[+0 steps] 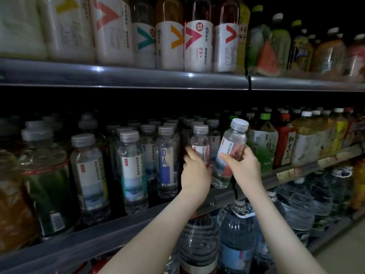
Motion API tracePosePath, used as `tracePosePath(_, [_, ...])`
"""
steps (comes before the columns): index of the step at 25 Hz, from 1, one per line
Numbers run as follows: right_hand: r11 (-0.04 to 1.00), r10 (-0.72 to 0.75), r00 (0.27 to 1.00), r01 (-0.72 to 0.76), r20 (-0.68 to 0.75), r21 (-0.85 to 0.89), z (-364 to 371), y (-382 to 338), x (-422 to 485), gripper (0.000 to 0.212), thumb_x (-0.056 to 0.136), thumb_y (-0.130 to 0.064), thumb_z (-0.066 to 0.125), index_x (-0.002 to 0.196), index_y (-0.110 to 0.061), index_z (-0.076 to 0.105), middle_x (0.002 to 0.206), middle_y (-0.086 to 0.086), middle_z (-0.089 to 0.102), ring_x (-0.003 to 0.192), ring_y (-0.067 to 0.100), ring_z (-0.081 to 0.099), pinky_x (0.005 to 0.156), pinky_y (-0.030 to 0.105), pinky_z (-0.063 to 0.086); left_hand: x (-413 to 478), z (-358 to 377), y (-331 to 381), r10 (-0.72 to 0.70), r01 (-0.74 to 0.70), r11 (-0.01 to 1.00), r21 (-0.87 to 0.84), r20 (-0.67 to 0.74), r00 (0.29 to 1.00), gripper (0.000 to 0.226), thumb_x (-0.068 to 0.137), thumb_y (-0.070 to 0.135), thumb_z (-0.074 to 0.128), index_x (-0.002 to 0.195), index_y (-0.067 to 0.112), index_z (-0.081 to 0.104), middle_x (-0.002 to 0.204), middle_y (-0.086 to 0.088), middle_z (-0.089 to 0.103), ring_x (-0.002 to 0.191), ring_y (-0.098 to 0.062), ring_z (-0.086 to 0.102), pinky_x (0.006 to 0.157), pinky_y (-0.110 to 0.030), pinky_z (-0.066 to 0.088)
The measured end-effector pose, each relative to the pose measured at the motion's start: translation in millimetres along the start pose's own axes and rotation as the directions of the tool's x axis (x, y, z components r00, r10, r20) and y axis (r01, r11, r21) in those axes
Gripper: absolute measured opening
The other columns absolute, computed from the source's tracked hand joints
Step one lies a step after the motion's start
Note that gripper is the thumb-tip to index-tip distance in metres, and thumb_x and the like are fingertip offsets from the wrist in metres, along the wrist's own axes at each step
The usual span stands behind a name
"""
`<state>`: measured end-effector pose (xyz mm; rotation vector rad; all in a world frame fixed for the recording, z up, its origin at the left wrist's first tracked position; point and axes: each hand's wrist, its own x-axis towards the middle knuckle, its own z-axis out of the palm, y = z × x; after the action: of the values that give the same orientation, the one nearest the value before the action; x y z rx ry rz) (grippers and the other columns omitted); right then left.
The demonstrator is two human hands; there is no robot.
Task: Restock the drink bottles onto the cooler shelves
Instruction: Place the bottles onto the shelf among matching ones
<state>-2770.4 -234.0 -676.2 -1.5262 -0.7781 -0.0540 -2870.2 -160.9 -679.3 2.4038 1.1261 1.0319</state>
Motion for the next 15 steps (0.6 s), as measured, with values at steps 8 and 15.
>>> tracePosePath(8, [1.000,0.006,1.000,-0.006,0.022,0.004,27,-5,-3,0.038,0.080,-0.029,0.075,0.113,-0.020,0.059,0.095,-0.010,0.065,0.091,0.010,0.063,0.076,0.023,0.048,-6,2,-28,0.157,-0.081,0.940,0.331,-0.210,0.965,0.127,0.051,0.035,0.092,0.142,-0.012,0.017,0.099,-0.021,0.063,0.073,-0.017,0.066,0.052,-0.014,0.050])
tracePosePath(15, [0.997,0.034,0.972,-0.015,0.232,-0.081,43,0,2,0.051,0.090,-0.028,0.063,0.137,-0.022,0.044,0.121,0.001,0.061,0.111,0.022,0.058,0.086,0.028,0.044,-15,8,-46,0.334,-0.183,0.882,0.435,-0.303,0.892,0.109,0.060,0.046,0.084,0.144,0.006,0.027,0.116,-0.032,0.056,0.094,-0.037,0.063,0.072,-0.035,0.056])
